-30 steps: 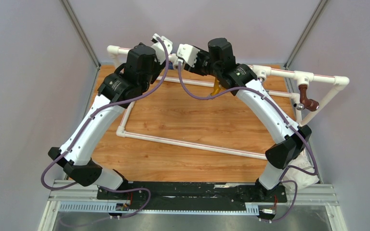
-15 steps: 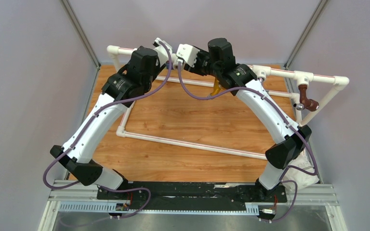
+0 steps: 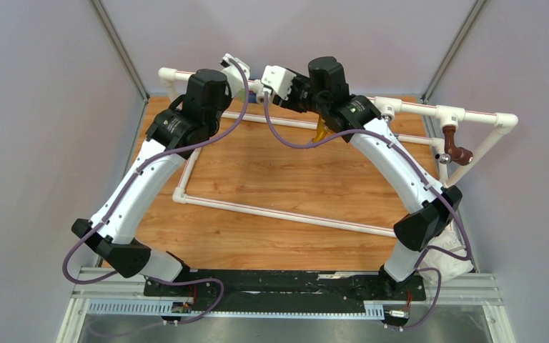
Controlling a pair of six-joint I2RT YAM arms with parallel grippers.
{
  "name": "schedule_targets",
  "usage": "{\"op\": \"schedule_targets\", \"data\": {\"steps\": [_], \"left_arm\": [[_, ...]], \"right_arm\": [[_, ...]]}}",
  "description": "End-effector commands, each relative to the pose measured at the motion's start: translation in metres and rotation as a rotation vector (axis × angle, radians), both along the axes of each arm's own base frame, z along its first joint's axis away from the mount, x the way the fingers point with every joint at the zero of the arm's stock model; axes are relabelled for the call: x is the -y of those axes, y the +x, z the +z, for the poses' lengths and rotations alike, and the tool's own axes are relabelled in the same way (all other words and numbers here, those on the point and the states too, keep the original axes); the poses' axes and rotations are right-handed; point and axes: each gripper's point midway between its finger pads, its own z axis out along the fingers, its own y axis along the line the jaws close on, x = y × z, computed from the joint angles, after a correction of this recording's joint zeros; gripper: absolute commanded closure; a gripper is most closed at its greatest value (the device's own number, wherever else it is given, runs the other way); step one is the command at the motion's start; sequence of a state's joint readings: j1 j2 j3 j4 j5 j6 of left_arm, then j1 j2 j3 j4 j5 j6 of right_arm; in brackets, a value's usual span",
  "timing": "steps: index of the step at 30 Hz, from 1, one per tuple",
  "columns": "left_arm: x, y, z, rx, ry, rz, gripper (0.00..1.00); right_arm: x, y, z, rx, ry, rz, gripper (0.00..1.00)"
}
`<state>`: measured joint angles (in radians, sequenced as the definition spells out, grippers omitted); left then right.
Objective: Install the water faucets
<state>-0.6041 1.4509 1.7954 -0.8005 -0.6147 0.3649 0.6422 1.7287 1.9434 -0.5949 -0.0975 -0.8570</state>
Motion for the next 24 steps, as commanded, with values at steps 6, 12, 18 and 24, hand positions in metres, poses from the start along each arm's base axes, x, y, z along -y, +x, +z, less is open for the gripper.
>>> {"op": "schedule_targets", "data": {"steps": [6,12,18,24], "left_arm": [[0.038,-0.020,-0.035,-0.117,0.178,-0.266,1.00],[0.057,-0.036,-0.060,-0.170,0.258,-0.402,1.00],[0.057,-0.031,-0.031,-0.077,0.207,-0.349,0.95],[0.046,-0.031,0.030,0.083,-0.045,-0.255,0.58]], "right_arm": [[-0.050,-0.020,-0.036,-0.143,0.074,0.106,0.93],[-0.050,-0.020,-0.037,-0.144,0.075,0.109,0.93],[-0.051,-0.019,-0.037,-0.141,0.075,0.106,0.93],[-0.048,-0.017,-0.034,-0.131,0.078,0.094,0.86]]}}
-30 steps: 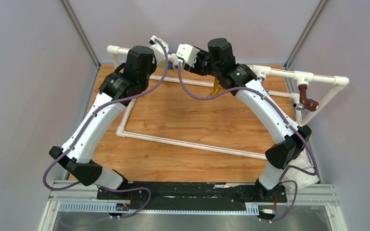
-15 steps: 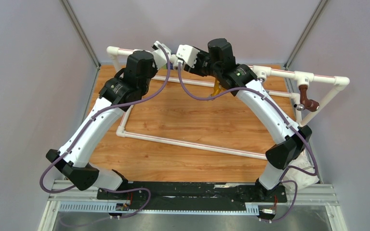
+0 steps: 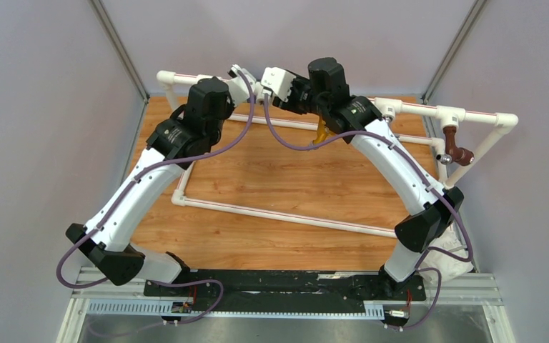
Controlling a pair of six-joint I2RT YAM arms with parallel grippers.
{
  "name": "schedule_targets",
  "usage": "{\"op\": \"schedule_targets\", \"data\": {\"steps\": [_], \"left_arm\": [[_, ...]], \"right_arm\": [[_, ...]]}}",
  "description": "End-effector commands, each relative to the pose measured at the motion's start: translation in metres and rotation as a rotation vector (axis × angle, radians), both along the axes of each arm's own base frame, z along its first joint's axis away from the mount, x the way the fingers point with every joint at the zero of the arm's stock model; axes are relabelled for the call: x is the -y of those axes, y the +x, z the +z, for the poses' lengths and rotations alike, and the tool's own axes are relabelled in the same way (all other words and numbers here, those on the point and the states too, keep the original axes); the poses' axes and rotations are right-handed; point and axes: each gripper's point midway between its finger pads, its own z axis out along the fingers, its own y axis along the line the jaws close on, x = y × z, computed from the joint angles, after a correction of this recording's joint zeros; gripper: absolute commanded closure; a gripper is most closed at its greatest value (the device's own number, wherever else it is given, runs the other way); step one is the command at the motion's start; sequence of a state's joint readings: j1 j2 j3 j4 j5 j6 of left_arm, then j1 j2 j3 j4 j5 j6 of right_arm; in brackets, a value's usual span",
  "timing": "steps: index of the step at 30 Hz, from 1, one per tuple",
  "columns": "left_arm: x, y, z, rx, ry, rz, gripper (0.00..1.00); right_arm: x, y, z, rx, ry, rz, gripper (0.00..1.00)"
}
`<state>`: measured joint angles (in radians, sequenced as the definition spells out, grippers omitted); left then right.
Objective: Install the water faucets
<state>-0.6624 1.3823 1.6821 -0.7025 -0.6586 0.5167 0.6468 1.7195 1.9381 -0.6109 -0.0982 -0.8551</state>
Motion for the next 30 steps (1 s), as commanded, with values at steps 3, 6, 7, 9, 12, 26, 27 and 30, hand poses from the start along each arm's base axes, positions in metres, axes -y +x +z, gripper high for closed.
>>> {"op": "schedule_targets", "data": {"steps": [3,6,7,9,12,26,27,30], "left_arm": [[0.026,-0.020,0.050,0.066,-0.399,-0.165,0.37],[0.010,-0.028,0.076,0.121,-0.621,-0.191,0.25],[0.006,-0.026,0.074,0.108,-0.689,-0.199,0.24],[-0.005,-0.033,0.085,0.140,-0.783,-0.209,0.21],[-0.023,-0.041,0.097,0.197,-0.873,-0.174,0.18],[-0.131,-0.119,0.090,0.550,-0.907,0.182,0.07],[-0.136,-0.132,0.096,0.595,-0.913,0.171,0.07],[-0.149,-0.148,0.090,0.649,-0.905,0.207,0.07]], "right_arm": [[-0.047,-0.011,-0.026,-0.107,0.093,0.078,0.74],[-0.047,-0.010,-0.016,-0.088,0.106,0.070,0.58],[-0.047,-0.009,-0.014,-0.084,0.108,0.068,0.54],[-0.047,-0.008,-0.005,-0.068,0.118,0.065,0.42],[-0.044,-0.005,0.010,-0.036,0.134,0.049,0.34],[-0.026,-0.002,0.069,0.089,0.197,-0.049,0.14],[-0.024,-0.006,0.077,0.102,0.210,-0.048,0.13],[-0.019,-0.021,0.097,0.130,0.252,-0.039,0.07]]}}
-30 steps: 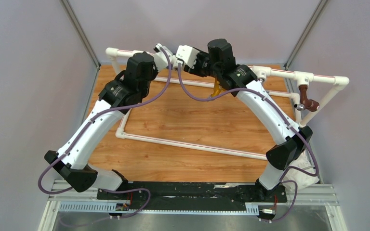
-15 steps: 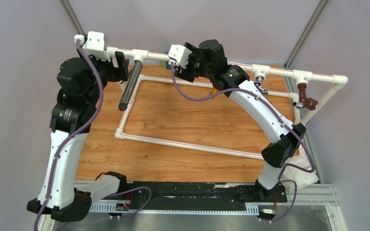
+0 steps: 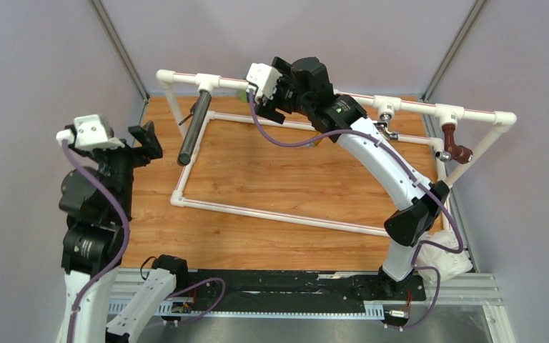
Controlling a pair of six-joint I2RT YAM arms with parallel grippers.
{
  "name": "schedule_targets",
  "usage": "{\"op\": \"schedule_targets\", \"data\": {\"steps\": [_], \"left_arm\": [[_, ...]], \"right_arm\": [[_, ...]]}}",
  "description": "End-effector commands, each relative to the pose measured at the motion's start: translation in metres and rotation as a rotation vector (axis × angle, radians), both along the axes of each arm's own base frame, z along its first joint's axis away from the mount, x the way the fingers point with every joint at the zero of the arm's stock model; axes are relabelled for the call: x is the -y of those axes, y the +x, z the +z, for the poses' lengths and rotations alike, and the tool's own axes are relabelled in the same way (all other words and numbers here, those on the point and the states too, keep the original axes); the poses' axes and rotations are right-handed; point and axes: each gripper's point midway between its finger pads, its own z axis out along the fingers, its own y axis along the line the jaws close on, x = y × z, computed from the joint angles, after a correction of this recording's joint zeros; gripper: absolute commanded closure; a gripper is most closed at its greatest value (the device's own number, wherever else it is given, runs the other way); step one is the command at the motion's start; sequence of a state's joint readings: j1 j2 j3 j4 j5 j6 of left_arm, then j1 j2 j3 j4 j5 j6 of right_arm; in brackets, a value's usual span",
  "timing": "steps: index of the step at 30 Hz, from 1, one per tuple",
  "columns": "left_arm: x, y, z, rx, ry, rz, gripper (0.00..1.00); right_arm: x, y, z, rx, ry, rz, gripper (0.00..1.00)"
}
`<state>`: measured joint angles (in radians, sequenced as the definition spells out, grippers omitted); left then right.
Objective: Install the water faucets
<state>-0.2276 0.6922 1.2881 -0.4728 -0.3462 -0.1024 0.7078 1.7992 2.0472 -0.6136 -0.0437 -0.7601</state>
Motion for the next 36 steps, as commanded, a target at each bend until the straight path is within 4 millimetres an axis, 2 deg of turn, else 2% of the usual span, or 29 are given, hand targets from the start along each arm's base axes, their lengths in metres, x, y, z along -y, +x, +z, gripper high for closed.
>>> {"op": "schedule_targets", "data": {"steps": [1,3,4,9,12,15,18,20,26,29,30,32,36], "left_arm": [[-0.027,-0.036,0.027,0.163,-0.032,0.107,0.07],[-0.031,-0.045,0.025,0.176,-0.030,0.116,0.07],[-0.032,-0.048,0.023,0.179,-0.030,0.120,0.07],[-0.037,-0.062,0.015,0.196,-0.034,0.133,0.07],[-0.038,-0.068,0.010,0.196,-0.050,0.129,0.07],[-0.037,-0.070,0.001,0.189,-0.068,0.122,0.07],[-0.038,-0.077,-0.007,0.196,-0.076,0.117,0.07],[-0.039,-0.082,-0.013,0.198,-0.080,0.116,0.07],[-0.043,-0.091,-0.036,0.205,-0.110,0.133,0.07],[-0.047,-0.095,-0.050,0.211,-0.132,0.149,0.07],[-0.048,-0.095,-0.056,0.208,-0.140,0.155,0.07],[-0.049,-0.095,-0.068,0.206,-0.145,0.163,0.07],[-0.054,-0.094,-0.089,0.208,-0.160,0.193,0.07]], "right_arm": [[0.015,-0.025,0.098,0.173,0.201,-0.025,0.04],[0.019,-0.037,0.111,0.194,0.242,-0.022,0.00],[0.022,-0.043,0.114,0.200,0.256,-0.020,0.00],[0.044,-0.078,0.156,0.268,0.419,-0.003,0.00],[0.059,-0.099,0.175,0.285,0.528,0.005,0.00],[0.089,-0.119,0.189,0.312,0.650,-0.046,0.00],[0.121,-0.134,0.189,0.325,0.750,-0.123,0.00],[0.152,-0.149,0.192,0.361,0.838,-0.189,0.00],[0.225,-0.179,0.137,0.379,0.939,-0.395,0.00],[0.256,-0.205,0.117,0.405,1.004,-0.417,0.00],[0.270,-0.220,0.116,0.423,1.044,-0.410,0.00],[0.284,-0.234,0.106,0.443,1.066,-0.408,0.00],[0.299,-0.244,0.078,0.445,1.043,-0.436,0.00]]}}
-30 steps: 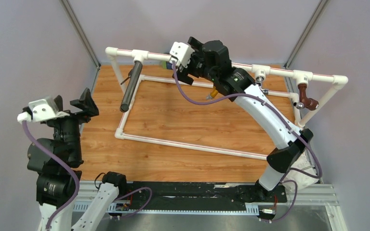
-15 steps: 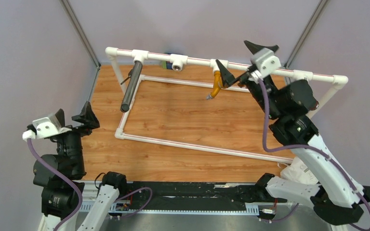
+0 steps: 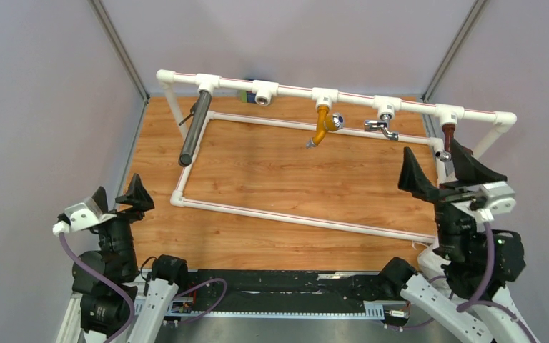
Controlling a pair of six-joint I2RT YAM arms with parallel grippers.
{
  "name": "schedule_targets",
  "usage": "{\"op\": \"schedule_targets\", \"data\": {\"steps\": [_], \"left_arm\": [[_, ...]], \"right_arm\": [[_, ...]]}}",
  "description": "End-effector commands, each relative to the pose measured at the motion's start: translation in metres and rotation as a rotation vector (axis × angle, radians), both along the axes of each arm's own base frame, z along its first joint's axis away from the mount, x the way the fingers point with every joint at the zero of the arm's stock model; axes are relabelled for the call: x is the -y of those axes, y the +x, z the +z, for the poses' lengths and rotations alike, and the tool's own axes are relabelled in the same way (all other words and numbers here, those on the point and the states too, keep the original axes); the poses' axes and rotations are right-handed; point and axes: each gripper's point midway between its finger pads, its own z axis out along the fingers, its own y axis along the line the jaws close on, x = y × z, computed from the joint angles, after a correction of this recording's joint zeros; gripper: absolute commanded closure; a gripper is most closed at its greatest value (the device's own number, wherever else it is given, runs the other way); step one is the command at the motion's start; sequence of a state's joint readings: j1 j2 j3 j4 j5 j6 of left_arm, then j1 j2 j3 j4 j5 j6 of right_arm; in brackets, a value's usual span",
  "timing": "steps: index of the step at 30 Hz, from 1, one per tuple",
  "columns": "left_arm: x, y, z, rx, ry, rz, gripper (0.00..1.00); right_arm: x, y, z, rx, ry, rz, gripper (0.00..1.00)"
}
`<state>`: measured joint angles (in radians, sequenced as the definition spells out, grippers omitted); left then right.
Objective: Install the water faucets
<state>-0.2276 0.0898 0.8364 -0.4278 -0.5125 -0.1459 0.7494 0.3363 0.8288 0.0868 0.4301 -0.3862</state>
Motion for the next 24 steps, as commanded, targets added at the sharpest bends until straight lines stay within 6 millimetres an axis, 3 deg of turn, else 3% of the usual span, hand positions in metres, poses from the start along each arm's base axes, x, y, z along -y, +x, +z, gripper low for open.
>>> {"op": "schedule_targets", "data": {"steps": [1,5,14,19,24], "left_arm": [[-0.007,-0.004,-0.012,0.036,-0.047,0.037,0.07],[-0.012,-0.009,-0.024,0.080,-0.088,0.058,0.07],[-0.009,0.009,-0.062,0.006,-0.128,0.064,0.07],[-0.010,0.018,-0.085,-0.043,-0.148,0.087,0.07],[-0.004,0.026,-0.090,-0.043,-0.146,0.060,0.07]], "right_arm": [[0.021,-0.009,-0.017,-0.008,0.053,-0.046,0.00],[0.023,-0.009,-0.043,-0.051,0.037,-0.052,0.00],[0.017,0.001,-0.099,-0.159,-0.024,-0.062,0.00],[0.017,0.008,-0.116,-0.191,-0.071,-0.102,0.00],[0.016,0.012,-0.127,-0.195,-0.069,-0.112,0.00]]}}
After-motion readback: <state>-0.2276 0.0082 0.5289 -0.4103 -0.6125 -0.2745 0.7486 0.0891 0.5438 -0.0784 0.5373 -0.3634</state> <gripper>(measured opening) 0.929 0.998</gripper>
